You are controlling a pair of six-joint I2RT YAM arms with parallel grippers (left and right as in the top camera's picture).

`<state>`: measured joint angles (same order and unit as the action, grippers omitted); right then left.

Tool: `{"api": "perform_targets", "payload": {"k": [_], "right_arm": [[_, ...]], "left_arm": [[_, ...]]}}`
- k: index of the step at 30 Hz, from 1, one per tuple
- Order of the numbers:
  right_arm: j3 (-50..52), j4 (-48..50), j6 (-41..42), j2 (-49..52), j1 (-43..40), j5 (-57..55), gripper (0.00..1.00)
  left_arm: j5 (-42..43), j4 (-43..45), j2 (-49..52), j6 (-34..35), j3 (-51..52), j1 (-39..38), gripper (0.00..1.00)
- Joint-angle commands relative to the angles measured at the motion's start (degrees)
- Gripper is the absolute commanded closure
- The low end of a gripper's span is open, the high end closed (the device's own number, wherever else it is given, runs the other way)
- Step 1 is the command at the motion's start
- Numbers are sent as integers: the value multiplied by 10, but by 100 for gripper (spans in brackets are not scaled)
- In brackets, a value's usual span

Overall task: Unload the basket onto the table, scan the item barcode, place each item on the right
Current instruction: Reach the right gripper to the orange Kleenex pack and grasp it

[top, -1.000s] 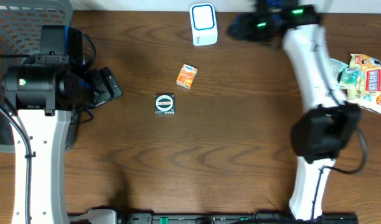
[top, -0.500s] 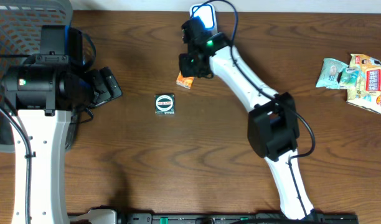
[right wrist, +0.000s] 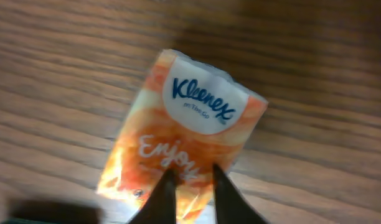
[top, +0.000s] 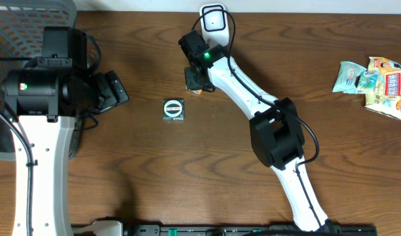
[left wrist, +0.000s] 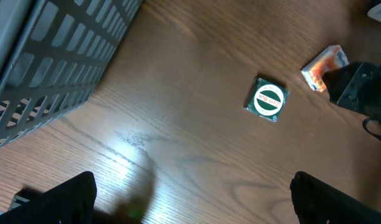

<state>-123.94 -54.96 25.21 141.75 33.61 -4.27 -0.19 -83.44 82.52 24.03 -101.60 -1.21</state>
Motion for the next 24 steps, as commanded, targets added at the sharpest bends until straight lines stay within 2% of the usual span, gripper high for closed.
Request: {"api": "perform_targets", "payload": {"k": [1,2,13,18,19,21,24], "right_arm": [[6,-22,4,19,-4,-47,96],[6,-41,4,19,-6,-64,99],[6,-249,5,-7,-33,-231,99],[6,-262,4,-51,-33,-231,99],[6,-256,4,-62,-32,-227,94],[6,-236,4,-81,-31,-206,67],[6,-176,4,-100,-33,-136,55]], "left_arm": [[-5,-1,2,2,1,3,2],[-5,-1,2,2,1,3,2],[-5,-1,2,2,1,3,2],[-5,-1,2,2,1,3,2],[-5,-1,2,2,1,3,3],[-5,-1,2,2,1,3,2],[-5,-1,2,2,1,3,2]]}}
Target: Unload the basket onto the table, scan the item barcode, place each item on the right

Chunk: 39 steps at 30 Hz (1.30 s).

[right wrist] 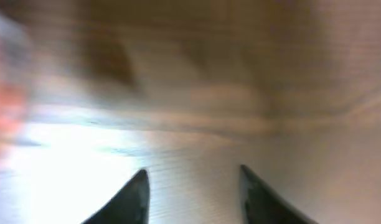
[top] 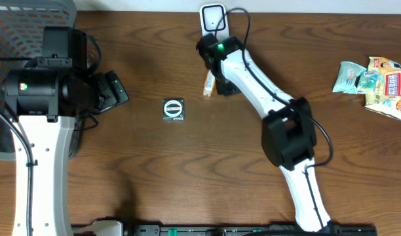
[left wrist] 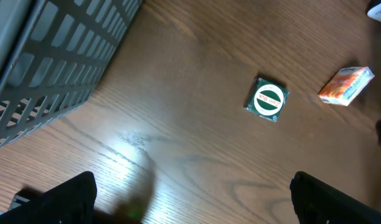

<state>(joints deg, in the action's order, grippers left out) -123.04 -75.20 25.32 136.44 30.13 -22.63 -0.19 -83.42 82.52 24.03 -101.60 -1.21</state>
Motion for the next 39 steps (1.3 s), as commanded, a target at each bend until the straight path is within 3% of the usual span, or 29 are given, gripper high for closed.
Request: {"api": "perform_targets", "payload": {"k": [1,3,10,18,30,39], "right_arm": [[-3,51,3,-49,0,80,51],[-3,97,3,-49,-5,141,42],[-3,174,17,-30,-8,186,39],[-2,170,34,25,0,177,41],[-6,57,28,17,-31,97,39],[-6,51,-51,-6,-68,204,32]], "left_arm": [[-5,-1,2,2,1,3,2],[-5,-1,2,2,1,3,3],[-5,-1,2,2,1,3,2],[-5,-1,2,2,1,3,2],[-5,-1,2,2,1,3,2],[-5,-1,2,2,1,3,2]]}}
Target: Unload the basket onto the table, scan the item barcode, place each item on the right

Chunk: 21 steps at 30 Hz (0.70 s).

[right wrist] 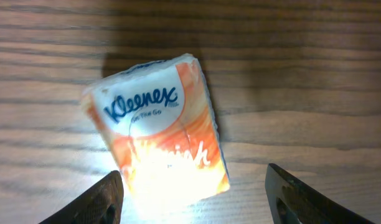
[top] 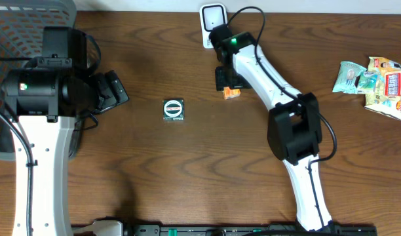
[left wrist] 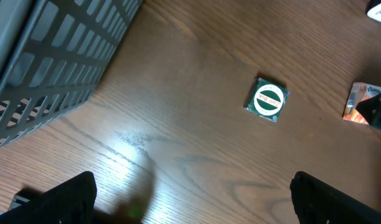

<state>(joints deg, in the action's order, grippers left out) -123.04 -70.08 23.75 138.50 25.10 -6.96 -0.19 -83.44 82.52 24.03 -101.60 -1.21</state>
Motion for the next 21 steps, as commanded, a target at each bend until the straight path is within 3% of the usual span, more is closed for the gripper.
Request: {"api": "perform_targets", "payload": {"k": [1,5,8,12,17,21], "right_arm": [[-6,0,-47,-26,-26,70,33],[-6,12,-156,-26,-80,261,33],[-4,11,-213,-26,-113,343,33],[7,12,-265,-25,-139,372,28],[41,51,-273,-25,-143,385,27],[86,104,-271,-25,-133,408,32]], "left_arm": [[-5,-1,2,2,1,3,2],[-5,-1,2,2,1,3,3],[-5,-1,2,2,1,3,2],[-5,-1,2,2,1,3,2],[-5,-1,2,2,1,3,2],[-5,-1,2,2,1,3,2]]}}
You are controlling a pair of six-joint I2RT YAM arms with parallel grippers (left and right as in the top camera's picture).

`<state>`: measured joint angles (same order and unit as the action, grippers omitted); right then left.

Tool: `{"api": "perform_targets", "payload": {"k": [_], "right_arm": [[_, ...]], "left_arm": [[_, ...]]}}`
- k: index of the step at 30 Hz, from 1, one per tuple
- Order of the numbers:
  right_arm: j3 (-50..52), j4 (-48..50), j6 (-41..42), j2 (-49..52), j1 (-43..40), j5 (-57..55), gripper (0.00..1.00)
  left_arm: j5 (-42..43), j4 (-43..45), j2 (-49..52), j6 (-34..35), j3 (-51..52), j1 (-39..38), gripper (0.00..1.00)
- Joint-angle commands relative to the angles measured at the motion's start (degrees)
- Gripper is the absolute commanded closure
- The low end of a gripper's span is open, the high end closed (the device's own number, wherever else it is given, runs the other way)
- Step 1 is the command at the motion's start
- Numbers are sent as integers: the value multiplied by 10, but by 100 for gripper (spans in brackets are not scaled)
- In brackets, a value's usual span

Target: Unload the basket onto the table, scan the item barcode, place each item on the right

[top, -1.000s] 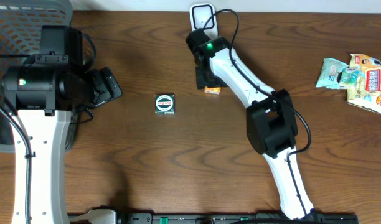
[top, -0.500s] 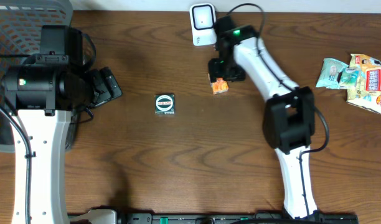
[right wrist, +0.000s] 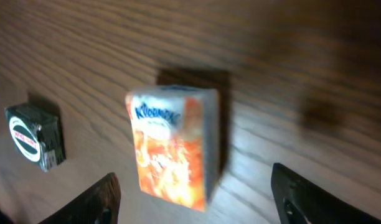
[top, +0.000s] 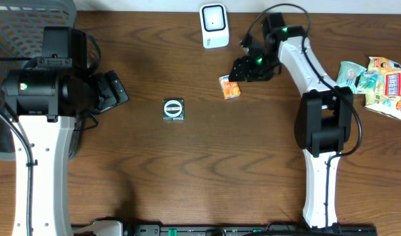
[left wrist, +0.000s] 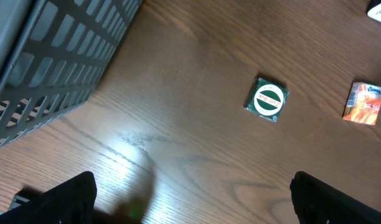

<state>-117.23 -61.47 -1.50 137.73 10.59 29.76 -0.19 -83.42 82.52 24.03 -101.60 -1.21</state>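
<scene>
An orange Kleenex tissue pack point(top: 229, 86) lies flat on the wooden table, below and right of the white barcode scanner point(top: 213, 18). My right gripper point(top: 242, 70) hovers just right of the pack, open and holding nothing. In the right wrist view the pack point(right wrist: 175, 146) lies ahead of the gripper point(right wrist: 197, 202), between its spread fingers point(right wrist: 97, 199), with its printed face up. My left gripper point(top: 117, 92) stays open at the far left. The left wrist view shows the pack point(left wrist: 363, 102) far off to the right.
A small green square item with a round white label point(top: 173, 109) lies left of the pack. A grey mesh basket point(top: 17, 26) fills the back left corner. Several snack packets point(top: 371, 80) lie at the right edge.
My right gripper was open right over the pack; now it is off to the pack's right, with the arm swung towards the right side. The pack lies about where it was.
At first my right gripper's fingers were close together on the pack, left of and below the scanner. Then the pack stood on its edge with the gripper open beside it. Later the pack lay flat further right under the open gripper, which now stands off to its right.
</scene>
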Motion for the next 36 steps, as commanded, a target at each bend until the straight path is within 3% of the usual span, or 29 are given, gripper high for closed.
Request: {"api": "perform_targets", "payload": {"k": [1,5,8,17,25,33,36], "right_arm": [[40,29,-16,-17,13,39,34],[89,81,2,-17,10,37,36],[124,120,19,-17,3,52,44],[149,131,19,-17,-3,80,57],[167,144,19,-17,10,67,55],[197,155,47,-19,9,69,97],[197,153,66,-34,-5,123,99]], "left_arm": [[-5,-1,2,2,1,3,2],[-5,-1,2,2,1,3,2],[-5,-1,2,2,1,3,3],[-5,-1,2,2,1,3,2],[-5,-1,2,2,1,3,2],[-5,-1,2,2,1,3,2],[-5,-1,2,2,1,3,2]]}}
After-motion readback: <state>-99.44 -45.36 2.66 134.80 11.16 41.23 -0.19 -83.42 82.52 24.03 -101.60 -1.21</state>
